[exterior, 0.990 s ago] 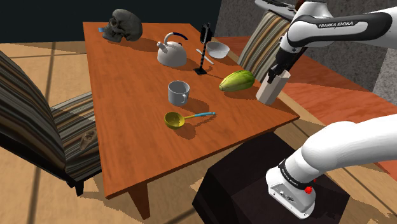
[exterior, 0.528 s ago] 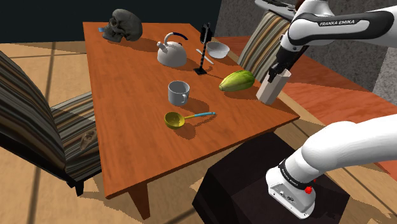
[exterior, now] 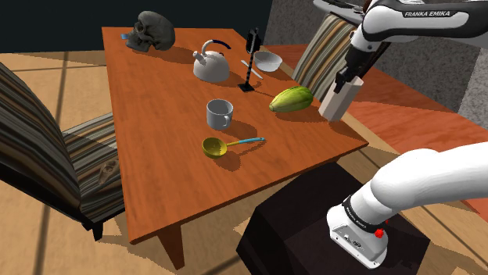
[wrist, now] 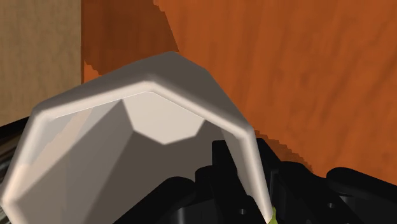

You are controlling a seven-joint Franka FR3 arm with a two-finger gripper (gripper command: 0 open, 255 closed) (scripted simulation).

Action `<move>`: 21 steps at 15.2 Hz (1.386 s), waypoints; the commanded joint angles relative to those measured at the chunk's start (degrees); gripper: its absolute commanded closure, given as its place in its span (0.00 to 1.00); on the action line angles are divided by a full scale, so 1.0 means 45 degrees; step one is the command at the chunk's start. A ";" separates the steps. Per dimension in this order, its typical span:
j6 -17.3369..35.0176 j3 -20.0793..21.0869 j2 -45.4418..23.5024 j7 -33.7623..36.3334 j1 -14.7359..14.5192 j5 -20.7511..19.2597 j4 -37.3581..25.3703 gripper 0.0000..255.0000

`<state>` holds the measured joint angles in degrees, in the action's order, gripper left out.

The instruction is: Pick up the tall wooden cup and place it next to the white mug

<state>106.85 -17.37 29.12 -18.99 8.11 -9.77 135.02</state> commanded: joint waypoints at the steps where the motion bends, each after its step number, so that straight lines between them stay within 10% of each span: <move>1: -0.0386 0.0038 0.0036 -0.0022 -0.0011 0.0028 -0.0356 1.00; 21: -0.3745 0.0342 -0.0280 -0.0196 -0.0170 0.0322 -0.4026 1.00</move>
<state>90.84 -15.87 28.12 -19.78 7.39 -8.40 118.03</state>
